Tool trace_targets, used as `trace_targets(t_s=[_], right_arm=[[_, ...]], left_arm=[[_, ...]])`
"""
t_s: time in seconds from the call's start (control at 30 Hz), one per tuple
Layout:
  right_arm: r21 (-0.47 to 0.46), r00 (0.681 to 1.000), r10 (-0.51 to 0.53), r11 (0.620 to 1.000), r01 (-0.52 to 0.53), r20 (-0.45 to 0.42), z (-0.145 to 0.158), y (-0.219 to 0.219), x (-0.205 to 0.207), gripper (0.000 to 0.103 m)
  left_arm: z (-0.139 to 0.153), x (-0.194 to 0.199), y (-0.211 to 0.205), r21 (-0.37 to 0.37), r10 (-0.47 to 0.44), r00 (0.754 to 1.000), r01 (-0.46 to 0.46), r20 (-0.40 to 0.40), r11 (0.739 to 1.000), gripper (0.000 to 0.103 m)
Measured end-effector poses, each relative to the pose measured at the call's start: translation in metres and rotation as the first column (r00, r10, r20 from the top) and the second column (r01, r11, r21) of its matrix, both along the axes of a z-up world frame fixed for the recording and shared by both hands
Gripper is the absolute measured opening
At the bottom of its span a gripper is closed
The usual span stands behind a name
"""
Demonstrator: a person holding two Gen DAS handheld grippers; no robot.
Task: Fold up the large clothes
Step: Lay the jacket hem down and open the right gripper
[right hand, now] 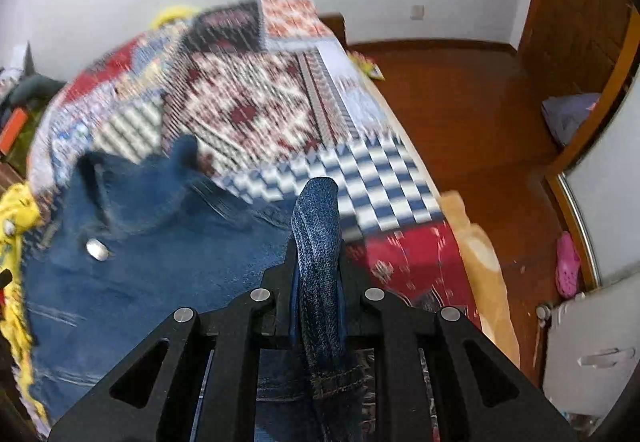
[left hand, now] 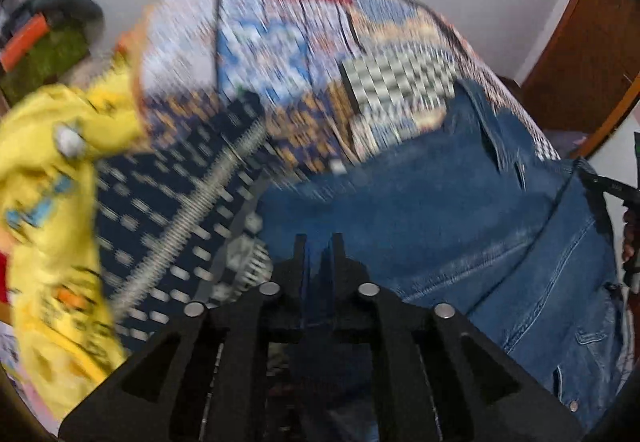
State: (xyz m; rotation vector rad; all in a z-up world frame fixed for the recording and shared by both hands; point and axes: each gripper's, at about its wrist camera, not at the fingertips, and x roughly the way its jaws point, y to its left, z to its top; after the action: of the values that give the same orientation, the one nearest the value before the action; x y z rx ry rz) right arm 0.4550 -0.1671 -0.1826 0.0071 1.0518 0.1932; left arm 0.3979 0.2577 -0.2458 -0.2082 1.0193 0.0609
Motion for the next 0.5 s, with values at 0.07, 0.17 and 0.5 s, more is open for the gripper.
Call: trace_targets(t_s=[0.07, 0.17, 0.5], right_arm=[[-0.017, 1.000, 0.013, 1.000, -0.014, -0.023, -0.012, -0.003, -0.004, 0.013], [-0.031, 0.999, 0.037, 0.999, -0.038, -0.030, -0.016, -0.006, -0.011, 0.014], [-0.079, 0.992, 0.116, 0.991, -0.112, 0.045, 0.034, -0.010, -0.068, 0.030]], left_arm=[[-0.015, 0.005, -0.006, 0.004, 0.005, 0.999, -0.005, -0.040, 1.000, 0.018], [-0.029, 0.008, -0.012, 0.036, 0.019, 0.998, -0.017, -0.055, 0.999, 0.020], [0.012, -0.022, -0.021, 0.065, 0.045, 0.999, -0.044, -0.015, 0.997, 0.025]])
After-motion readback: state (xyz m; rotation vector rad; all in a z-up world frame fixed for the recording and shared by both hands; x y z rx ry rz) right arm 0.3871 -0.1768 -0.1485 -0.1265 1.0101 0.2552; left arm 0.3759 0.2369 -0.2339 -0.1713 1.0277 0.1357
